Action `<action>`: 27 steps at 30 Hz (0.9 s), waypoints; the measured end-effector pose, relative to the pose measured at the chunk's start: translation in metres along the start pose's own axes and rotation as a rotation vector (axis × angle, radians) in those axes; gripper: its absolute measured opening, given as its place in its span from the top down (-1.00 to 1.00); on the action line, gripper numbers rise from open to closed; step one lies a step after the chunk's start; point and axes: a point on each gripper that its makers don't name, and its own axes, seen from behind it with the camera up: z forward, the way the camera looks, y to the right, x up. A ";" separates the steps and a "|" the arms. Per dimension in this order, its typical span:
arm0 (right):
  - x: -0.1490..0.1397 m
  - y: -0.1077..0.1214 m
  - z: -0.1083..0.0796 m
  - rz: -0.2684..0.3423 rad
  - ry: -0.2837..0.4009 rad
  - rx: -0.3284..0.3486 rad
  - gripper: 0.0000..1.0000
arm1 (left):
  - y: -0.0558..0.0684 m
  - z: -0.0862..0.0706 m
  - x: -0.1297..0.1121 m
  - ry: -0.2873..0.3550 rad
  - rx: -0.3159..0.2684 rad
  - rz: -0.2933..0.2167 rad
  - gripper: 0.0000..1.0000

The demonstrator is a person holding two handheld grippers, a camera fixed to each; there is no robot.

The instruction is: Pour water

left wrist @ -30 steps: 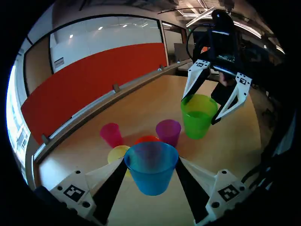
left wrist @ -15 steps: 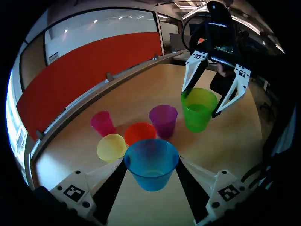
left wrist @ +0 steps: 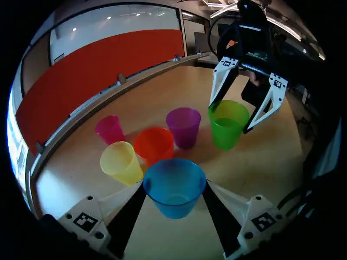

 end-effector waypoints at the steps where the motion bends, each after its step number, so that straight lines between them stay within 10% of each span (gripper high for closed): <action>1: -0.001 0.000 0.001 0.001 -0.001 0.000 -0.88 | 0.000 0.001 0.000 0.003 0.000 -0.004 -0.74; 27: -0.025 0.000 0.023 0.017 -0.027 0.008 -0.88 | 0.005 0.012 -0.016 0.037 -0.012 -0.039 -0.74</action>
